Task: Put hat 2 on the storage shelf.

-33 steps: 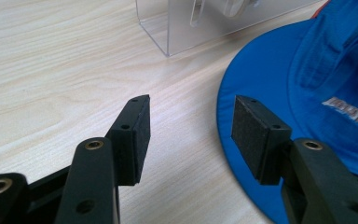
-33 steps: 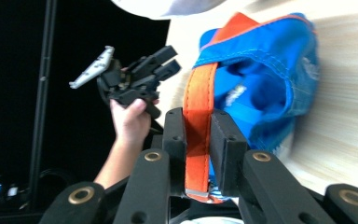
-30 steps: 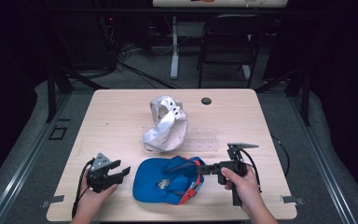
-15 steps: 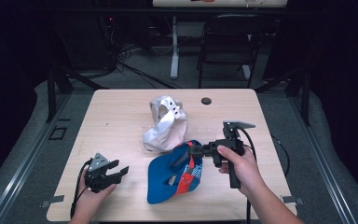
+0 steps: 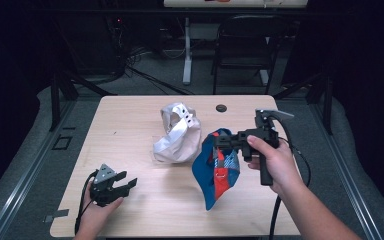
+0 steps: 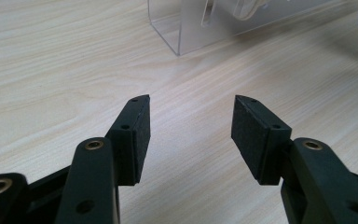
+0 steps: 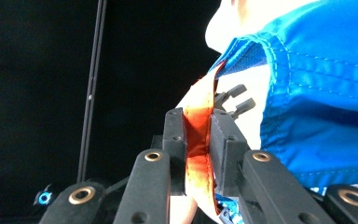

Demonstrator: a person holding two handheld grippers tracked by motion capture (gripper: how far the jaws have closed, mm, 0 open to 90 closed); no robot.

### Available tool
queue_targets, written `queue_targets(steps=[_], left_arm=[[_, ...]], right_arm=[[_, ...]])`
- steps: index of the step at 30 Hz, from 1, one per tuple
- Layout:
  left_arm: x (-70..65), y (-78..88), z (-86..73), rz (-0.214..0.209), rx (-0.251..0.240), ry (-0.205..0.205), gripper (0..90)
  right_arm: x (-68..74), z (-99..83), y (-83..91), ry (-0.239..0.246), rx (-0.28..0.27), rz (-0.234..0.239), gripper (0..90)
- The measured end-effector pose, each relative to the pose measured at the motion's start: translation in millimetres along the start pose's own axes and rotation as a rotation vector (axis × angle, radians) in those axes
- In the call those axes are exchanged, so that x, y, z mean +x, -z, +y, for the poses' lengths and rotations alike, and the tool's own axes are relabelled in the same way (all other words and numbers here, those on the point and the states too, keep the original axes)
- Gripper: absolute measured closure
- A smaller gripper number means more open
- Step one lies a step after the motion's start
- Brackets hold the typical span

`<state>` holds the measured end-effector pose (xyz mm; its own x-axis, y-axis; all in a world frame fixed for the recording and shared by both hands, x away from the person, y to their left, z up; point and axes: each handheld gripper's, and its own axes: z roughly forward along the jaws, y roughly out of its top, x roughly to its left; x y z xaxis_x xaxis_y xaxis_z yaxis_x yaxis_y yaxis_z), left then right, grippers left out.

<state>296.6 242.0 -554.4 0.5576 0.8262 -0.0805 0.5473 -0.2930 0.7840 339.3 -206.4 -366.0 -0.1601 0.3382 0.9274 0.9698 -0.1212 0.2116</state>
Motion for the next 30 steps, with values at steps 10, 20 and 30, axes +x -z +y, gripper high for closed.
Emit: queue_targets(steps=[10, 20, 30], left_arm=[[-0.2, -0.9, -0.3, 0.006, -0.005, 0.007, 47.8], [1.6, -0.7, -0.5, -0.001, -0.004, 0.009, 47.8], [2.2, -0.7, -0.1, -0.003, 0.0, 0.009, 47.7]], right_arm=[[7.6, 26.8, 30.7, -0.027, -0.113, -0.052, 77.9], [18.6, 56.9, 33.2, -0.032, -0.18, -0.091, 77.8], [33.2, 85.1, 35.3, -0.032, -0.253, -0.125, 77.8]])
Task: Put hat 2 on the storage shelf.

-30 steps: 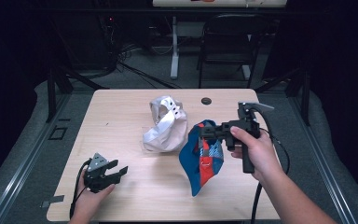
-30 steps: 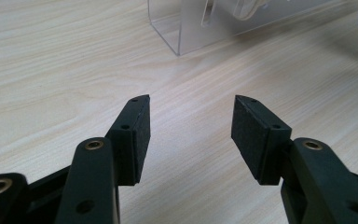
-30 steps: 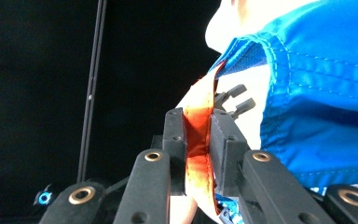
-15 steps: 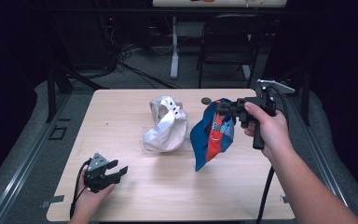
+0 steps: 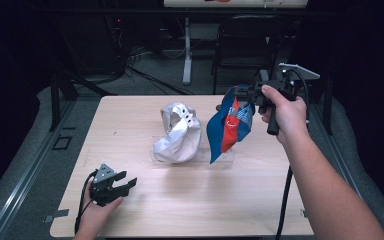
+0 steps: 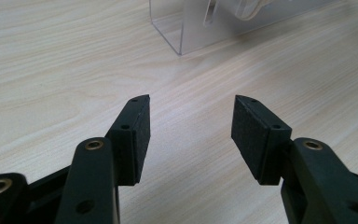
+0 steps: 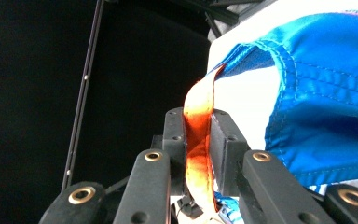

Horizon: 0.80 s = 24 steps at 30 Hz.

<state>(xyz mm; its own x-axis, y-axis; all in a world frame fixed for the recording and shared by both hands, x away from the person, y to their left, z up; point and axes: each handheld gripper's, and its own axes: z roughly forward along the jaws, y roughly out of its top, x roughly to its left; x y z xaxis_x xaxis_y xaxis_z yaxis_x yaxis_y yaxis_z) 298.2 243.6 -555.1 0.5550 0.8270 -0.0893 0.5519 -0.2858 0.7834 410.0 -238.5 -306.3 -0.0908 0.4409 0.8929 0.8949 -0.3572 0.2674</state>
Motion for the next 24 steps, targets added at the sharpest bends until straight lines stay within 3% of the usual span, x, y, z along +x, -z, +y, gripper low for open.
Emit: queue_targets(steps=[5, 10, 24], left_arm=[[0.6, 0.1, 0.1, -0.005, 0.01, 0.0, 47.7], [1.1, 1.1, 0.2, -0.004, 0.011, -0.001, 47.7], [1.1, -0.3, 0.4, -0.005, 0.012, -0.001, 47.7]], right_arm=[[3.2, 10.4, -0.8, 0.014, -0.017, -0.024, 77.8], [-3.4, 20.2, -3.6, -0.014, -0.038, -0.048, 77.8], [-14.1, 22.0, -8.9, -0.034, -0.025, -0.059, 77.8]])
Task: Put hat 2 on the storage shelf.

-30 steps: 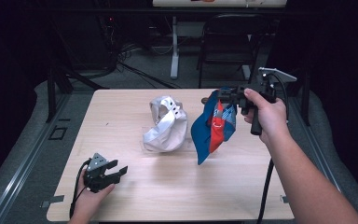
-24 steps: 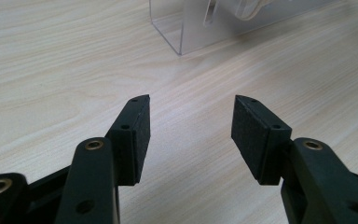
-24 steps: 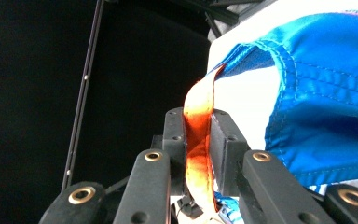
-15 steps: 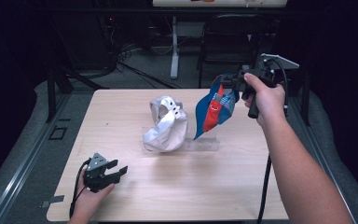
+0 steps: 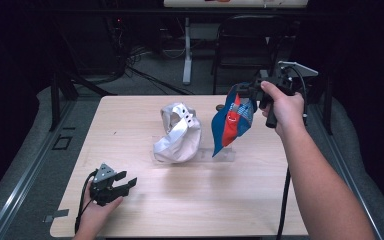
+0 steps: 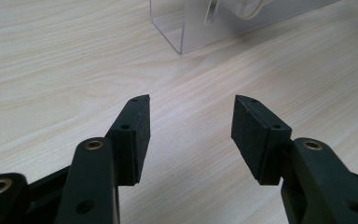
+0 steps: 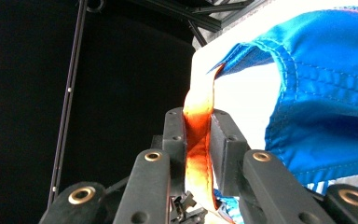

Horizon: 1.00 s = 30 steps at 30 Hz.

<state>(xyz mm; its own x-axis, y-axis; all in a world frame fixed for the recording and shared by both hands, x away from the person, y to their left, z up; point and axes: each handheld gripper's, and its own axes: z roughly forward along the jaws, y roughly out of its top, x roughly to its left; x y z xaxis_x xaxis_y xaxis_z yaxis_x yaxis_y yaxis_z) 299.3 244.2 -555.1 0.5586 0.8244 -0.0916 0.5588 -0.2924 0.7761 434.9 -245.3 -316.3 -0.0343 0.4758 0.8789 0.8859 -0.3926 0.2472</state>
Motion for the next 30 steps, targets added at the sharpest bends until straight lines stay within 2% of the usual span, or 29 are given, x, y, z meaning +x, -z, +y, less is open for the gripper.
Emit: queue_targets(steps=[2, 10, 11, 18, 22, 30], left_arm=[[-0.8, -0.9, -0.3, 0.002, -0.012, 0.004, 47.8], [0.0, 0.1, 0.2, 0.0, -0.003, 0.001, 47.7], [-0.3, -0.8, -0.2, 0.006, -0.017, 0.001, 47.7], [-0.8, -1.4, -0.3, 0.005, -0.021, 0.003, 47.7], [-0.7, -1.6, -0.2, 0.004, -0.022, -0.001, 47.7], [-0.9, -1.7, -0.5, 0.004, -0.02, 0.006, 47.7]], right_arm=[[-1.1, -0.5, -2.1, 0.003, 0.012, -0.003, 77.8], [-4.9, -4.6, -11.9, 0.002, 0.02, 0.004, 77.7], [-5.4, -4.9, -12.5, 0.003, 0.026, -0.002, 77.7], [-16.1, -10.0, -21.3, 0.002, 0.051, -0.021, 77.7], [-22.4, -13.3, -25.5, -0.015, 0.055, -0.027, 77.6], [-29.2, -18.4, -19.6, 0.002, 0.062, -0.013, 74.9]])
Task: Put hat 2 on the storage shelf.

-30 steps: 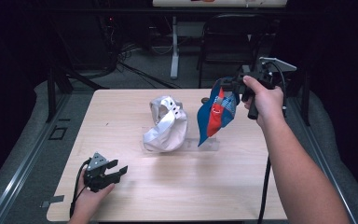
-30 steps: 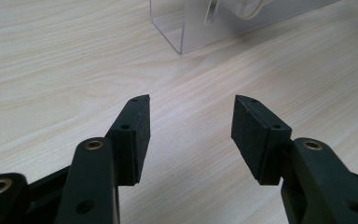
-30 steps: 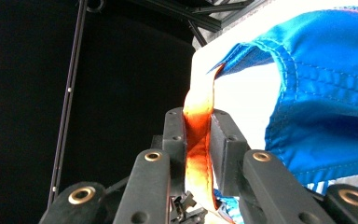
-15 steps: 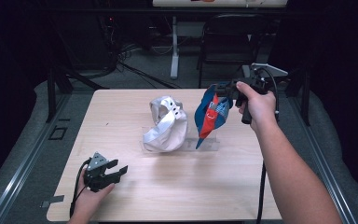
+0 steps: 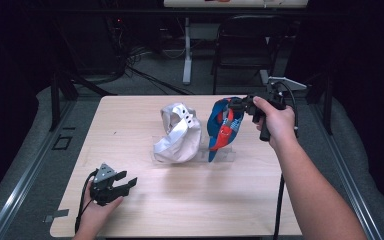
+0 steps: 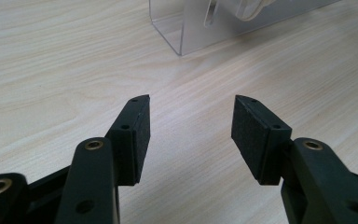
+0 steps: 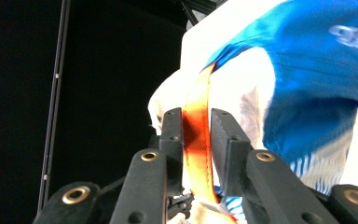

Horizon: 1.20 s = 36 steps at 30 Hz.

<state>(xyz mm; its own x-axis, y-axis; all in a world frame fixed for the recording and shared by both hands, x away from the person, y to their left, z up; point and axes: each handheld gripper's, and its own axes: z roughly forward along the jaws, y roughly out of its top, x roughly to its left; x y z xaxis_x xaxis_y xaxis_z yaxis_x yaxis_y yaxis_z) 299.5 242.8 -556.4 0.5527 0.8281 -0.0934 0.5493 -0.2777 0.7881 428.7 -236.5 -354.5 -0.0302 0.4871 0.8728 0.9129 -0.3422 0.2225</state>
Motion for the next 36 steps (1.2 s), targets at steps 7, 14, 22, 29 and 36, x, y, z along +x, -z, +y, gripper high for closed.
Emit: queue_targets(steps=[7, 14, 22, 29, 36], left_arm=[[-0.2, -0.5, 0.2, 0.0, -0.001, -0.008, 47.7], [-0.5, -1.0, -0.2, -0.001, 0.0, -0.007, 47.7], [-0.8, -1.3, -0.3, 0.0, 0.0, -0.004, 47.7], [-0.6, -1.0, -0.3, -0.001, 0.001, -0.006, 47.7], [-0.1, -1.1, -0.4, 0.001, 0.002, -0.006, 47.6]], right_arm=[[-7.2, -3.8, 12.2, 0.016, -0.015, -0.023, 72.2], [-14.4, -7.4, 22.1, 0.027, -0.032, -0.039, 70.4], [-17.3, -9.4, 31.8, 0.039, -0.058, -0.041, 69.0], [-18.1, -13.8, 34.2, 0.073, -0.057, -0.075, 65.3], [-15.2, -20.2, 34.3, 0.12, -0.046, -0.092, 61.4]])
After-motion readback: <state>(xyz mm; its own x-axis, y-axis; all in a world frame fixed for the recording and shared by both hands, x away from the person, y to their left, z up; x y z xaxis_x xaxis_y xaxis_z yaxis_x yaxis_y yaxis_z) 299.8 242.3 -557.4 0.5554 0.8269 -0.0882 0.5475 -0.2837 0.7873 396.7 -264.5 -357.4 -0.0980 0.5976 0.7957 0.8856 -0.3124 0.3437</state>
